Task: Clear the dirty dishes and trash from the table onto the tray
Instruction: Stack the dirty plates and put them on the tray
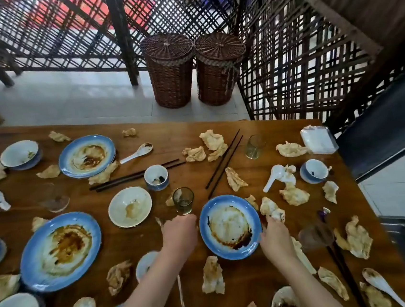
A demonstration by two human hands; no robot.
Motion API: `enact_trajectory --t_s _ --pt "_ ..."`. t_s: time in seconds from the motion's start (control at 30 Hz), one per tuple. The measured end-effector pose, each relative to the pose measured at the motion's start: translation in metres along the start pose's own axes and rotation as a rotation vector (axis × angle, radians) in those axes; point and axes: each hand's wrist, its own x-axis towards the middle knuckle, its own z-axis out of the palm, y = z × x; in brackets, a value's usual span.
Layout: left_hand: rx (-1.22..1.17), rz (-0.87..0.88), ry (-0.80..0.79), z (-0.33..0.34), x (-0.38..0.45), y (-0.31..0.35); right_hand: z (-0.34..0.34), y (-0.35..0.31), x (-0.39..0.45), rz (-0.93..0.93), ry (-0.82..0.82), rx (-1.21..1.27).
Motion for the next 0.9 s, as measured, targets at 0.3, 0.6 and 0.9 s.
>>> enact_trajectory --t_s 0.3,0.6,0.9 --pt "-0.089 -0.098 -0.030 0.013 0.014 0.010 0.009 0.002 0.015 0.085 0.025 0.168" --pt "-0.245 -0.161 -0.012 0.009 0.012 0.016 0.006 0.003 0.022 0.134 0.064 0.152" --pt "-0.333 -0.157 0.059 -0.010 0.010 0.019 -0.012 -0.012 0.023 0.079 0.192 0.173"
